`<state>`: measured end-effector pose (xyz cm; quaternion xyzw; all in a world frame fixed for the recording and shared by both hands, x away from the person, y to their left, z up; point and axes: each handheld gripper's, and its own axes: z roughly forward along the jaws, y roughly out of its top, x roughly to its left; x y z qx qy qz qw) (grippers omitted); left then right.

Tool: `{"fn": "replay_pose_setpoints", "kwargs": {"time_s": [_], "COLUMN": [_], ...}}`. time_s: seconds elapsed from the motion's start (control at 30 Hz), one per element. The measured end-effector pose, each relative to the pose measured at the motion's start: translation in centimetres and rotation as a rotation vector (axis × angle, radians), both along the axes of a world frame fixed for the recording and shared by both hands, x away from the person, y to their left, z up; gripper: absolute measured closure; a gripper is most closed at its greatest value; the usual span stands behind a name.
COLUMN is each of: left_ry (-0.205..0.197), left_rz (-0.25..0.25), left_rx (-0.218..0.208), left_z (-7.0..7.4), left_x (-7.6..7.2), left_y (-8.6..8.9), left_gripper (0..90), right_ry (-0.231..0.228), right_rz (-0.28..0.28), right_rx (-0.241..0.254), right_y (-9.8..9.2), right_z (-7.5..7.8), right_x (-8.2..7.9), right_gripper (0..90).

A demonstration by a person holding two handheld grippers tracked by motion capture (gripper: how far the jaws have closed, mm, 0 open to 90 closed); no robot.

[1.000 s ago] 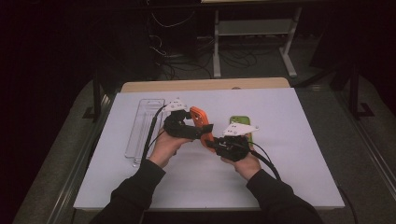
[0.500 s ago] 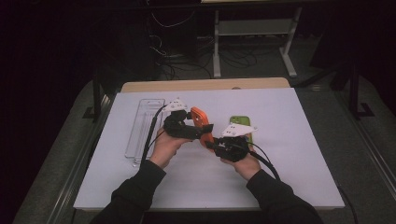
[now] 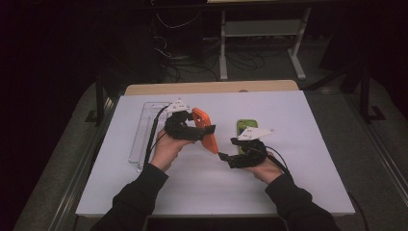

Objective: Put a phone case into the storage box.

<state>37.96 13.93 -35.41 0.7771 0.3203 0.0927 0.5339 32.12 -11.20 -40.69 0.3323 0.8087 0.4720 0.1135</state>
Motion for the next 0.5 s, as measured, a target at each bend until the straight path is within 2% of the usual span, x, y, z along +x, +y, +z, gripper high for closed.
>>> {"fn": "replay_pose_setpoints", "kwargs": {"time_s": [0.1, 0.2, 0.33, 0.5], "left_ry": [-0.022, -0.025, -0.026, -0.042], "left_rz": [0.007, 0.022, 0.035, 0.052], "left_rx": [0.029, 0.027, 0.041, 0.049], "left_z": [0.5, 0.9, 1.6, 2.9], "left_x": [0.3, 0.8, 1.5, 2.3], "left_y": [0.4, 0.9, 1.4, 2.0], "left_gripper": [14.2, 14.2, 14.1, 14.1], "right_ry": [0.008, -0.016, -0.014, -0.016], "right_rz": [-0.013, -0.044, -0.058, -0.078], "right_rx": [0.007, -0.015, -0.02, -0.026], "right_y": [-1.2, -2.3, -3.7, -5.2], "right_z": [0.0, -0.2, -0.5, -1.0], "right_x": [0.0, -0.2, -0.4, -1.1], "right_gripper": [14.0, 10.9, 2.2, 0.3]}}
